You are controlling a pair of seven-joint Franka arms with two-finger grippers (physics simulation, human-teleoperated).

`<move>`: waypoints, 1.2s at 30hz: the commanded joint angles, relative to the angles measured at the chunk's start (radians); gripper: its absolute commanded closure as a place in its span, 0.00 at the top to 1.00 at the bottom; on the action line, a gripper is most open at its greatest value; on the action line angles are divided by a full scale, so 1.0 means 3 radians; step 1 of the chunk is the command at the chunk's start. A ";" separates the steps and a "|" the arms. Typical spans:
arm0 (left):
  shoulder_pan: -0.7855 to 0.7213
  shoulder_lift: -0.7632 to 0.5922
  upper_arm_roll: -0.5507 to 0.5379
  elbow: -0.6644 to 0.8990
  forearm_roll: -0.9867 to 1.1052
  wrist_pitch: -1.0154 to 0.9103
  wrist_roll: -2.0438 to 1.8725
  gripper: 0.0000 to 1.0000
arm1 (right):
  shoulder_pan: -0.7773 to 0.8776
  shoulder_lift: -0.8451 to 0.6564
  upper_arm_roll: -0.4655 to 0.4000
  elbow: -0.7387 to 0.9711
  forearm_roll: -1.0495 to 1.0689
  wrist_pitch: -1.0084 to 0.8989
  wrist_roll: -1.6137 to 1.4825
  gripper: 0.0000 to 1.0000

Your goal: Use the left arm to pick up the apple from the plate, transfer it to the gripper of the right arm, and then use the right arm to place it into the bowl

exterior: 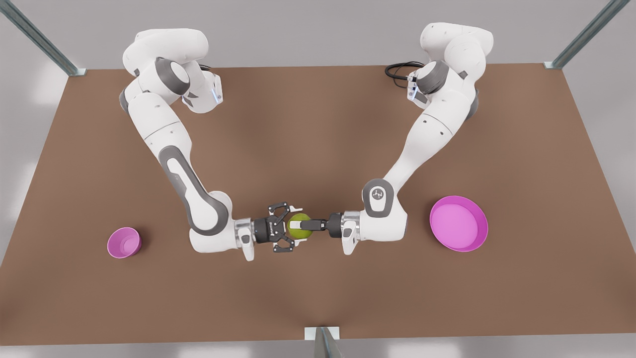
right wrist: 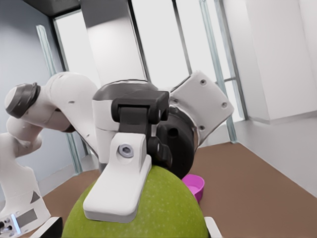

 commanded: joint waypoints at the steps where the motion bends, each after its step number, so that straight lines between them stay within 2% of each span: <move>1: -0.0001 -0.0004 -0.0001 0.0001 -0.0024 -0.0006 0.0095 0.81 | 0.0001 -0.0005 0.0008 0.0003 0.0015 0.0001 -0.0068 1.00; 2: -0.0001 0.0001 -0.0001 0.0001 -0.0024 -0.0006 0.0090 0.81 | 0.0001 -0.0005 0.0008 0.0003 0.0015 0.0001 -0.0068 0.99; 3: -0.0001 0.0001 -0.0006 0.0001 -0.0024 -0.0006 0.0095 0.81 | 0.0001 -0.0005 0.0008 0.0003 0.0015 0.0001 -0.0068 0.93; 4: -0.0001 -0.0004 -0.0006 0.0001 -0.0024 -0.0006 0.0095 0.81 | 0.0001 -0.0005 0.0008 0.0008 0.0020 0.0001 -0.0068 0.75; 5: -0.0001 -0.0004 -0.0006 0.0001 -0.0024 -0.0006 0.0095 0.81 | 0.0001 -0.0005 0.0008 0.0009 0.0015 0.0001 -0.0073 0.62; 9: 0.0004 -0.0004 -0.0001 0.0001 -0.0024 -0.0006 0.0095 0.88 | 0.0001 -0.0005 0.0008 0.0014 0.0015 0.0001 -0.0068 0.61; 10: -0.0001 -0.0004 -0.0006 0.0001 -0.0024 -0.0006 0.0095 1.00 | 0.0001 -0.0005 0.0008 0.0014 0.0015 0.0001 -0.0068 0.61; 28: 0.0163 -0.0035 -0.0006 -0.0004 -0.0003 -0.0201 0.0079 1.00 | -0.0096 -0.0010 0.0018 -0.0002 0.0005 -0.0081 -0.0068 0.61; 30: 0.0209 -0.0040 -0.0006 -0.0004 0.0012 -0.0226 0.0084 1.00 | -0.0229 -0.0036 0.0013 -0.0032 -0.0061 -0.0173 -0.0099 0.61; 32: 0.0413 -0.0071 0.0004 -0.0004 0.0089 -0.0614 0.0054 1.00 | -0.0531 -0.0051 0.0008 -0.0053 -0.0552 -0.0428 -0.0048 0.61; 33: 0.0623 -0.0173 0.0010 -0.0004 0.0471 -0.0921 -0.0217 1.00 | -0.0710 -0.0067 0.0008 -0.0058 -0.0935 -0.0587 0.0029 0.61; 34: 0.0766 -0.0413 -0.0001 0.0001 0.1288 -0.1335 -0.0778 1.00 | -0.0822 -0.0077 0.0008 -0.0058 -0.1268 -0.0633 0.0095 0.61; 35: 0.0817 -0.0776 -0.0006 0.0001 0.2469 -0.1872 -0.1245 1.00 | -0.0899 -0.0092 -0.0002 -0.0058 -0.1574 -0.0649 0.0106 0.61; 36: 0.0812 -0.0924 -0.0016 0.0001 0.3240 -0.2213 -0.1377 1.00 | -0.0955 -0.0097 -0.0003 -0.0058 -0.1773 -0.0654 0.0106 0.61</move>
